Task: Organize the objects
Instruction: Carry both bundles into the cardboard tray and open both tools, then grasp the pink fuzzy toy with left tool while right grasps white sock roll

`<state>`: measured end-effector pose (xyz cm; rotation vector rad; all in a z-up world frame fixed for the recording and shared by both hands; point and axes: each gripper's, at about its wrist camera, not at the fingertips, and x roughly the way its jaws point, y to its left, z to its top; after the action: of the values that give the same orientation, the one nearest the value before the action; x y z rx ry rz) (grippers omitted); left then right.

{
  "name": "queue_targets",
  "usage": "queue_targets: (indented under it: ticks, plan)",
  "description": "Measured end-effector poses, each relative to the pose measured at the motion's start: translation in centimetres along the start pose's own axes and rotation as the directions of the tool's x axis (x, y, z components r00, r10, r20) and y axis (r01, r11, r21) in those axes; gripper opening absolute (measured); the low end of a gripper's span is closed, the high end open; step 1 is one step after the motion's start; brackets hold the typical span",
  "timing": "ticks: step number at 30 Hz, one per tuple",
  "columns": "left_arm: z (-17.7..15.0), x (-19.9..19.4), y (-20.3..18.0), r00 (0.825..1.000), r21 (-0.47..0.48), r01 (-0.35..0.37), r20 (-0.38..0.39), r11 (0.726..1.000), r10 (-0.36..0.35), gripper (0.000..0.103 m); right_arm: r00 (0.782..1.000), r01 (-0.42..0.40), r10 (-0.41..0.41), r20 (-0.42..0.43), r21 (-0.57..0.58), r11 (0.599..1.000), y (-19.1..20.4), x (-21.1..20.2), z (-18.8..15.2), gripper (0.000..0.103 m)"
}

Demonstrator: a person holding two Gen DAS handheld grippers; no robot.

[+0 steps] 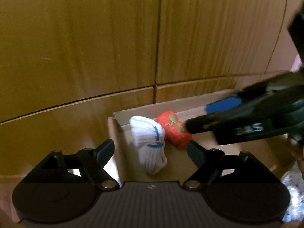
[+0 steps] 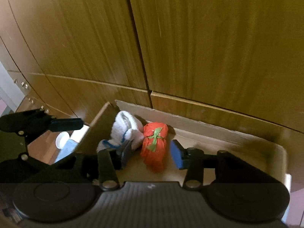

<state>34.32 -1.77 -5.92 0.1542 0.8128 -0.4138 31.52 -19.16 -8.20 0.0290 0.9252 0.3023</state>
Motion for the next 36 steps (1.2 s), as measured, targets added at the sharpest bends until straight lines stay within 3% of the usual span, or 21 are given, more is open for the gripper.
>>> queue_targets:
  ticks: [8, 11, 14, 18, 21, 22, 27, 36]
  plan:
    - [-4.7, -11.6, -1.5, 0.995, -0.036, -0.037, 0.095, 0.999, 0.04, 0.097, 0.991, -0.029, 0.019, 0.134, 0.07, 0.997, 3.1, -11.7, -3.6, 0.06]
    - [-7.8, -15.6, -2.8, 0.991, -0.039, -0.038, 0.123, 0.999, 0.042, 0.101, 0.98, -0.037, 0.023, 0.199, 0.069, 0.997, 4.8, -16.5, -7.6, 0.072]
    - [-11.4, -18.3, -5.1, 0.991, -0.013, -0.025, 0.131, 1.0, 0.026, 0.102, 0.973, -0.006, -0.012, 0.229, 0.074, 0.997, 6.5, -18.9, -12.1, 0.074]
    - [-15.8, -18.8, -8.3, 0.994, 0.008, 0.016, 0.109, 1.0, -0.016, 0.101, 0.965, 0.112, -0.123, 0.233, 0.061, 0.992, 7.1, -20.6, -19.4, 0.076]
    - [-18.2, -18.0, -10.8, 0.994, 0.011, 0.045, 0.098, 0.999, -0.046, 0.101, 0.965, 0.13, -0.143, 0.221, 0.073, 0.989, 6.3, -20.7, -23.1, 0.076]
    - [-18.7, -17.8, -11.5, 0.994, 0.014, 0.046, 0.095, 0.999, -0.047, 0.101, 0.965, 0.14, -0.152, 0.215, 0.072, 0.988, 5.5, -19.1, -23.3, 0.076]
    - [-20.6, -15.6, -14.5, 0.996, 0.031, 0.039, 0.073, 0.999, -0.042, 0.101, 0.957, 0.207, -0.213, 0.197, 0.049, 0.977, 4.5, -19.2, -26.3, 0.074]
    - [-22.7, -14.2, -16.0, 0.999, 0.058, 0.023, 0.037, 0.998, -0.025, 0.101, 0.959, 0.199, -0.203, 0.195, 0.04, 0.979, 2.9, -18.5, -27.4, 0.073]
